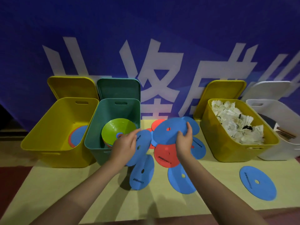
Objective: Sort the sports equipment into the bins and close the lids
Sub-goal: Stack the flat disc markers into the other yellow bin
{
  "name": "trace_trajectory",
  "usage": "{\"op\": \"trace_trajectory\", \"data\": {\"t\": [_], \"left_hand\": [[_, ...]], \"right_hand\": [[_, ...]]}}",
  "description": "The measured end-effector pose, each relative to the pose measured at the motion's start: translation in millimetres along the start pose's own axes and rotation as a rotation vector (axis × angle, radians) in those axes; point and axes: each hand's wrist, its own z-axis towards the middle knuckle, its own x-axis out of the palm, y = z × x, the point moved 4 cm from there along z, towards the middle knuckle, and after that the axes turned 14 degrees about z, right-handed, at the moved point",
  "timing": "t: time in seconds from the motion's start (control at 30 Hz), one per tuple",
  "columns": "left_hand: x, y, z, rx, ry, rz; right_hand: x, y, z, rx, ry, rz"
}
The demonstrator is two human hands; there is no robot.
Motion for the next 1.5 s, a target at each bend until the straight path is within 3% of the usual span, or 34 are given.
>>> {"op": "trace_trajectory", "data": {"t": [0.23,0.37,0.63,0.8,1.03,1.37,1.5], "left_hand": [[-41.2,16.3,70.0,-0.293,-0.161,-0.341],[-59.5,54.9,99.0,-0.481,-0.233,-0.5],[-109.3,156.3,133.2,-0.819,-0.424,-0.802],[-130.1,221.2,125.6,-0.958,-0.456,-0.962],[-126.0,285.9,96.4,-1.028,-0.316,-1.065],[-77.3,357.9,66.1,-1.083,0.048,-1.039],[-37.9,381.2,69.2,-1.116,0.124,-1.03]], "right_hand": [[50.3,75.2,26.0,-0.13,0.037,0.151],[93.4,95.5,32.5,-0.108,0.131,0.18],[222.4,83.7,23.8,0.018,0.256,0.26],[290.7,43.0,-6.5,0.175,0.279,0.319],[345.3,-16.8,-50.8,0.369,0.232,0.344],[365.4,-44.7,-59.7,0.187,0.165,0.141],[361.5,-62.4,-57.0,0.224,0.0,0.23]]}}
